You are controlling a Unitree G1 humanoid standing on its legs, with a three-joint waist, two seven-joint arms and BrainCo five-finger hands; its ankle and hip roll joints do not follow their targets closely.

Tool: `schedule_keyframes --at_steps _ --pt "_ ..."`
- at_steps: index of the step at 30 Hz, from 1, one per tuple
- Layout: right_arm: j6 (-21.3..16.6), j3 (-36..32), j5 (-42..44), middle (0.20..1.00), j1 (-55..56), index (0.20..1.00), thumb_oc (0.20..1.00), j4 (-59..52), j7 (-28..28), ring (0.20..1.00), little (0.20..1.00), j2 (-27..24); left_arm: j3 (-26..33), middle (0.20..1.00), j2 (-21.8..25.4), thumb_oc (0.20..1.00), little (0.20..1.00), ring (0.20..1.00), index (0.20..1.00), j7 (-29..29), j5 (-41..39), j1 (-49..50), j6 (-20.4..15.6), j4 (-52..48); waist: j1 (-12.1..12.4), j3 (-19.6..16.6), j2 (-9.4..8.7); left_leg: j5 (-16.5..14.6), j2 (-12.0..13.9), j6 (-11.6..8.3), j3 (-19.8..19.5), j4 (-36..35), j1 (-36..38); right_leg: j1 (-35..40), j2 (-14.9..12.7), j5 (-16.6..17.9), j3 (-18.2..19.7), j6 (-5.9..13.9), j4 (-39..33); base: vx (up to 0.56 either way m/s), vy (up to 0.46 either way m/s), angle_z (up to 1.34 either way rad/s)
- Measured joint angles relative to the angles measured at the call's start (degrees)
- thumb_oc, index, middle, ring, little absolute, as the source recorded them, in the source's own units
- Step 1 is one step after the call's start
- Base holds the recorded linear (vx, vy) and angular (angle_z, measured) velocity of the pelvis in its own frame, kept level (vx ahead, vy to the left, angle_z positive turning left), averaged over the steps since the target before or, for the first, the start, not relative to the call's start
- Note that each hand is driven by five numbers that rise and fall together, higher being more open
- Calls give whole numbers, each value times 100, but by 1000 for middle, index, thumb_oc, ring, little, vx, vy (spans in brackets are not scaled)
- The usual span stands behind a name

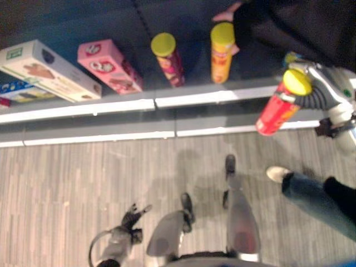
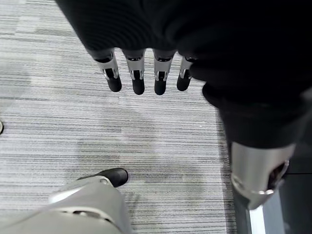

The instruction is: Put the goods on the table back onto the shelves and tidy them up.

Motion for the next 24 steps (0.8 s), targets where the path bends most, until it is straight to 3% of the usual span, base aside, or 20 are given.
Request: schedule_keyframes --at_steps 6,24 --pt "-3 4 -96 200 3 200 200 0 -6 200 200 6 -4 1000 -4 1000 1000 1000 1000 -1 2 -2 -4 -14 4 0 0 -7 -13 -1 -2 -2 5 0 0 176 -5 -75 0 -1 -1 -1" --pt "-29 267 -95 200 2 200 200 0 -17 200 200 6 -5 1000 -16 1000 1000 1000 1000 2 2 -4 -14 -8 6 -1 -1 -7 2 0 26 56 29 32 2 82 -11 -99 -3 -2 -2 -1"
